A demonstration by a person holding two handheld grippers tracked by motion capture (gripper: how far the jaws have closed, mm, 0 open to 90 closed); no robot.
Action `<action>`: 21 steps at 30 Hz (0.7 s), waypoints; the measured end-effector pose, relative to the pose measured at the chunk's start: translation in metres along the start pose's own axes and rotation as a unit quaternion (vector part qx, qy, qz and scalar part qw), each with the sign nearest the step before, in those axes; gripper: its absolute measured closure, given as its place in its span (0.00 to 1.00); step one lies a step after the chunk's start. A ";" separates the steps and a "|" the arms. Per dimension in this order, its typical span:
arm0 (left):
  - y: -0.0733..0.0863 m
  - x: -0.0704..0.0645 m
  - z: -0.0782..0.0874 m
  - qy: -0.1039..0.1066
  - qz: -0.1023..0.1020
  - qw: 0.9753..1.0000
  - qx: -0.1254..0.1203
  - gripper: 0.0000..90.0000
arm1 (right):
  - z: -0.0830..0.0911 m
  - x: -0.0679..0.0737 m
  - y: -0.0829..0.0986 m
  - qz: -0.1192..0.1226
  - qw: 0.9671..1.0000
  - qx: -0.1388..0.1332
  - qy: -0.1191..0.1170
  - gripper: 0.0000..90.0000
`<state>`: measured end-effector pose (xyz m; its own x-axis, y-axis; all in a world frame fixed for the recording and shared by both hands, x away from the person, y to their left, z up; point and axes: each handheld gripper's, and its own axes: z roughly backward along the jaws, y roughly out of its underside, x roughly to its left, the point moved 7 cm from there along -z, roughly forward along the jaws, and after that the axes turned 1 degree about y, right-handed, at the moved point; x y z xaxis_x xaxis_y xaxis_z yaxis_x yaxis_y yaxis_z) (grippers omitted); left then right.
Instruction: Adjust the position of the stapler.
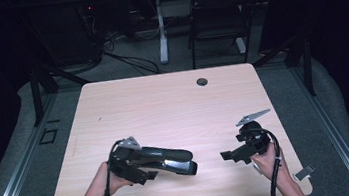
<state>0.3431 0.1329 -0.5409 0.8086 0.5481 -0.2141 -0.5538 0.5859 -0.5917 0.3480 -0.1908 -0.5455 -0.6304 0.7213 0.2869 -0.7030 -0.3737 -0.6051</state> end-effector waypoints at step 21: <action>0.025 0.063 0.012 -0.037 0.055 0.997 -0.032 0.00 | -0.052 0.068 -0.038 0.083 0.994 0.027 -0.068 0.15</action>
<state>0.3776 0.1887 -0.5601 0.7251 0.6514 -0.2236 -0.6227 0.4815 -0.6168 0.3489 -0.0972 -0.5419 -0.7745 0.5640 0.2864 -0.6005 -0.5133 -0.6131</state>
